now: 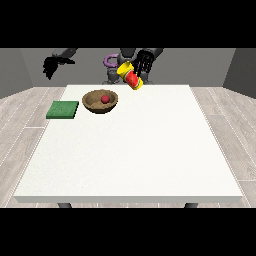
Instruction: Pick the cup and pour the ball into the bowl, then pick the bowl and place it on the pad
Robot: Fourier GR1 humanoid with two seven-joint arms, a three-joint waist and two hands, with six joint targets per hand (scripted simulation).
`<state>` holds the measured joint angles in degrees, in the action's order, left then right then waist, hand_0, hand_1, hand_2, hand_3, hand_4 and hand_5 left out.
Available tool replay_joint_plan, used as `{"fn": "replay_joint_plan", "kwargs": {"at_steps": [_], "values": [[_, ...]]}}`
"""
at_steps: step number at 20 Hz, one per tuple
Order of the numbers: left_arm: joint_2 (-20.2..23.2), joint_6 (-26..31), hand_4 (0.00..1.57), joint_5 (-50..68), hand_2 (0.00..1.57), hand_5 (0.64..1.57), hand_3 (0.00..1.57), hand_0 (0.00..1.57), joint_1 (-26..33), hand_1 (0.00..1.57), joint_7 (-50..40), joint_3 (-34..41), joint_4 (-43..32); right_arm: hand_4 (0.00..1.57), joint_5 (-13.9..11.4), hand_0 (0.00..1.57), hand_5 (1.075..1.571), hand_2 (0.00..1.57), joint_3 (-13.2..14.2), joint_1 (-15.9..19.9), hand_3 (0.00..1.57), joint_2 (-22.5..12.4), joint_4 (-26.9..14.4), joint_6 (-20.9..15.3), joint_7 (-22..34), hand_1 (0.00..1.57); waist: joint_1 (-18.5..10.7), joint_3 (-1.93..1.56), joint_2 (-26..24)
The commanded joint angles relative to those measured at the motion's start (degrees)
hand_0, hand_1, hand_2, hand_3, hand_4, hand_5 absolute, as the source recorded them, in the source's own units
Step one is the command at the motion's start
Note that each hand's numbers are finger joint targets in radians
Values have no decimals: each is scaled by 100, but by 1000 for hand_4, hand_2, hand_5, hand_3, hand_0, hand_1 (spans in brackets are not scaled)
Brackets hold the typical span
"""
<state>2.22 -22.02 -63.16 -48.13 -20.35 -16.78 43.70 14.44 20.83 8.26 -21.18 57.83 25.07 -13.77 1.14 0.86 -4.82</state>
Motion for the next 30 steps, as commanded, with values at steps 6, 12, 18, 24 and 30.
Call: {"fn": "replay_joint_plan", "kwargs": {"at_steps": [6, 12, 18, 24, 30], "values": [[-218, -562, 0, 4050, 0, 1556, 0, 0, 1425, 0, 1617, 1250, 1527, 293, -235, 0, 1570, 0, -355, 494, 0, 609, 354, -574, -18, 0, 21, 16, 913], [-221, 691, 0, 5427, 0, 1565, 0, 0, 2165, 0, 3145, 1254, 2040, 295, -601, 0, 1570, 0, -540, 477, 0, 1476, 393, -1743, -100, 0, -521, -70, 1019], [132, 1366, 0, 5730, 0, 1564, 0, 0, 2407, 0, 3547, 1612, 2099, 315, -571, 0, 1569, 0, -483, 760, 0, 1461, -226, -1841, -396, 0, -510, -87, 1101], [615, 1720, 0, 5943, 0, 1564, 0, 0, 2261, 0, 3410, 2082, 2100, 244, -596, 0, 1566, 0, -615, 1069, 0, 1457, -689, -1940, -401, 0, -310, -86, 1005], [202, 1610, 0, 5611, 0, 1566, 0, 0, 2827, 0, 3447, 1482, 2925, 116, -454, 0, 1563, 0, -134, 1462, 0, 992, -2177, -1749, -1509, 0, -842, -90, 1368]]}}
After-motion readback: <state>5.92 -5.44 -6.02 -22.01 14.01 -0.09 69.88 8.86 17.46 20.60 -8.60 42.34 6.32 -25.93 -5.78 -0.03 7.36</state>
